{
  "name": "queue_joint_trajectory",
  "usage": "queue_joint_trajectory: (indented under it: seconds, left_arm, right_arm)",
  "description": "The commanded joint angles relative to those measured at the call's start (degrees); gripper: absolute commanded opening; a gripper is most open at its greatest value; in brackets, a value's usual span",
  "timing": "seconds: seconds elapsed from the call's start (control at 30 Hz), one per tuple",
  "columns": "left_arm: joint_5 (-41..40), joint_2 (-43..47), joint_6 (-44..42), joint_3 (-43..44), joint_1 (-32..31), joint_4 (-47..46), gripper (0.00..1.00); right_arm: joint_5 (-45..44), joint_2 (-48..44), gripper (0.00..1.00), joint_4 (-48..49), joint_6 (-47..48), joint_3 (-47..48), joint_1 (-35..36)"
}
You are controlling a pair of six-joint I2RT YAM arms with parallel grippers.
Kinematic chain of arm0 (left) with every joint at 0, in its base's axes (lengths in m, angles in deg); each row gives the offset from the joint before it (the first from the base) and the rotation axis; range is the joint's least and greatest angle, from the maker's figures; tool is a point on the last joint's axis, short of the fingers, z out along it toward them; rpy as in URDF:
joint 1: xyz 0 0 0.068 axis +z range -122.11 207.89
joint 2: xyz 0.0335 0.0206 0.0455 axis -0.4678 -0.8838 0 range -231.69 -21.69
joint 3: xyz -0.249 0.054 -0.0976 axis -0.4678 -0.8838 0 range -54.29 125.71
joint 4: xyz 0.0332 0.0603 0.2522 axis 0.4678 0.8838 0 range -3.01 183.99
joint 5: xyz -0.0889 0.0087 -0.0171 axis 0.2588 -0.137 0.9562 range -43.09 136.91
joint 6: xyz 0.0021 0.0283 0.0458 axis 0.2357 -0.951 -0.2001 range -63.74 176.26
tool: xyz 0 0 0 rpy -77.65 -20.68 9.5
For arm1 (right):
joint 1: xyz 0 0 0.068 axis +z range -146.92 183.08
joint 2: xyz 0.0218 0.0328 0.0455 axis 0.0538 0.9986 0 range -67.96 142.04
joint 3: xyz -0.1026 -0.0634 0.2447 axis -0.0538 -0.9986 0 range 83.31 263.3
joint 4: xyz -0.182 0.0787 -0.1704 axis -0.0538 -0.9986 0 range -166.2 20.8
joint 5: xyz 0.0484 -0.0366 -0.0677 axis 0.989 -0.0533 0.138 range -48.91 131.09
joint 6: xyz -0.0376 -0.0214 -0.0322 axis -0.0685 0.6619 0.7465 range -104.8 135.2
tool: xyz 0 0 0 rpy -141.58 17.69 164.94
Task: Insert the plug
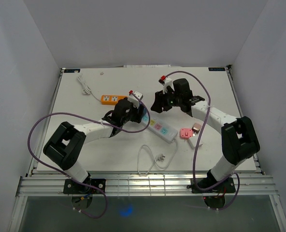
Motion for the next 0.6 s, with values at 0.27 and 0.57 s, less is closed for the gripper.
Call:
queue_joint_trajectory:
  seconds: [0.27,0.57]
  left_arm:
    - [-1.8,-2.7,-0.5,2.1,-1.9,7.0,0.00]
    - [-1.7,-3.6,0.1,3.4,-1.9,9.2,0.00]
  right_arm:
    - [12.6,10.3,0.24,4.3,-13.5,13.5,0.1]
    - [16.8,16.1,0.08,10.1,-19.1,12.0,0.1]
